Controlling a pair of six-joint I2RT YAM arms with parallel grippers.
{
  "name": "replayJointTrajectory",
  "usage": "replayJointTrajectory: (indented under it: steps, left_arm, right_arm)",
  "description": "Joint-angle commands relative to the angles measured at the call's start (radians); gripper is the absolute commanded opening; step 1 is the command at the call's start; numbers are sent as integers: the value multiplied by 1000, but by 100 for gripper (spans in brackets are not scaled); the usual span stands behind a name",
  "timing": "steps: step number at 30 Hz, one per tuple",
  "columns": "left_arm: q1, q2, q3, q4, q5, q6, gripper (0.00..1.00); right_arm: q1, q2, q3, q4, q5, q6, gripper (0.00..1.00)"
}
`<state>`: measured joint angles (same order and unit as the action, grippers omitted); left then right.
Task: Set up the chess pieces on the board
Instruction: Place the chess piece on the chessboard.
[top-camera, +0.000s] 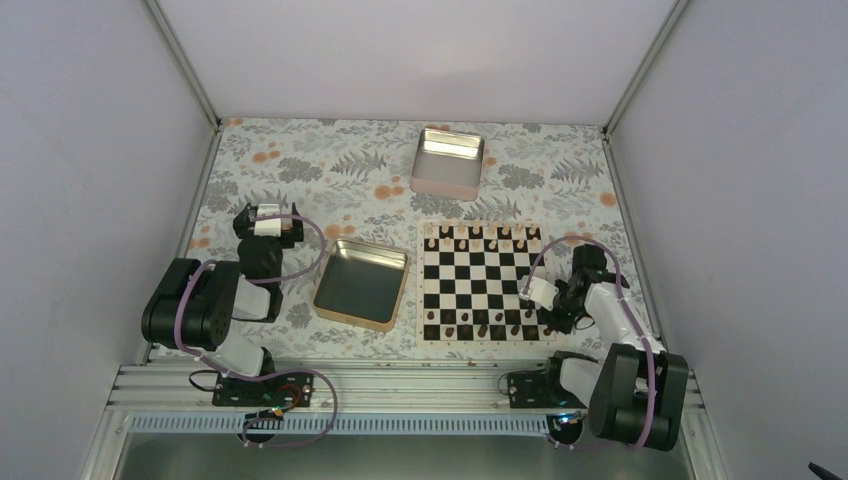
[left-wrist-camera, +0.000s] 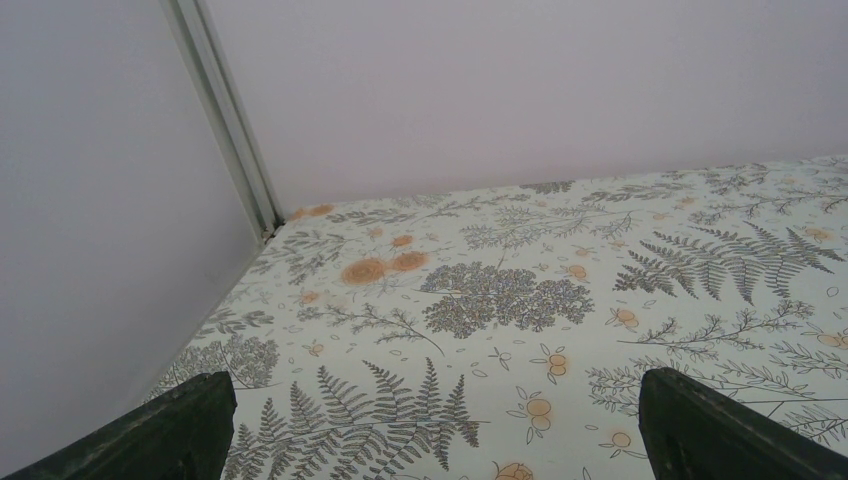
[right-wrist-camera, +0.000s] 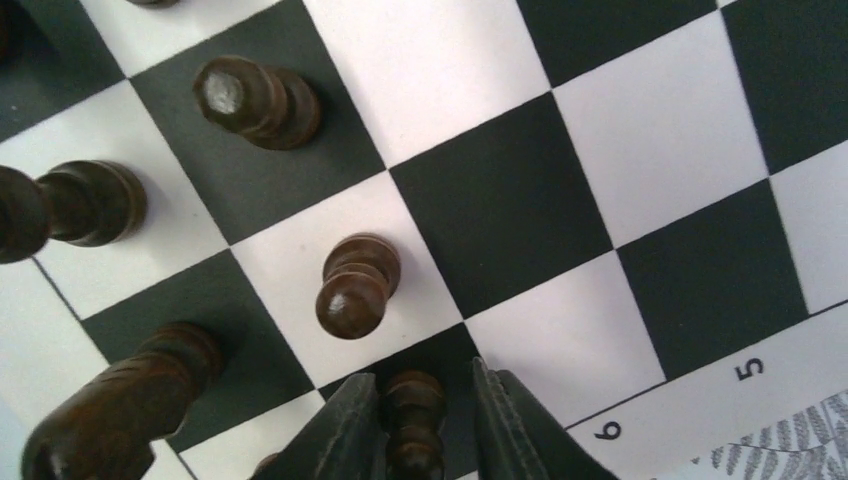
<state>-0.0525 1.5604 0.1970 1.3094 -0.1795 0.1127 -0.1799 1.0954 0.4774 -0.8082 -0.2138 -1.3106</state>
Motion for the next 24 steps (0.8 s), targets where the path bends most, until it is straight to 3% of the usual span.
replayJointTrajectory:
  steps: [1, 19, 24]
  left_arm:
    - [0, 5, 1, 45, 15, -3, 100]
    - [0, 5, 1, 47, 19, -3, 100]
    - [-1, 4, 1, 47, 19, -3, 100]
  right_arm:
    - [-16, -6, 27, 30, 0, -18, 28]
    - [-17, -1, 168, -108, -62, -39, 30]
    - [-25, 11, 154, -63, -24, -19, 30]
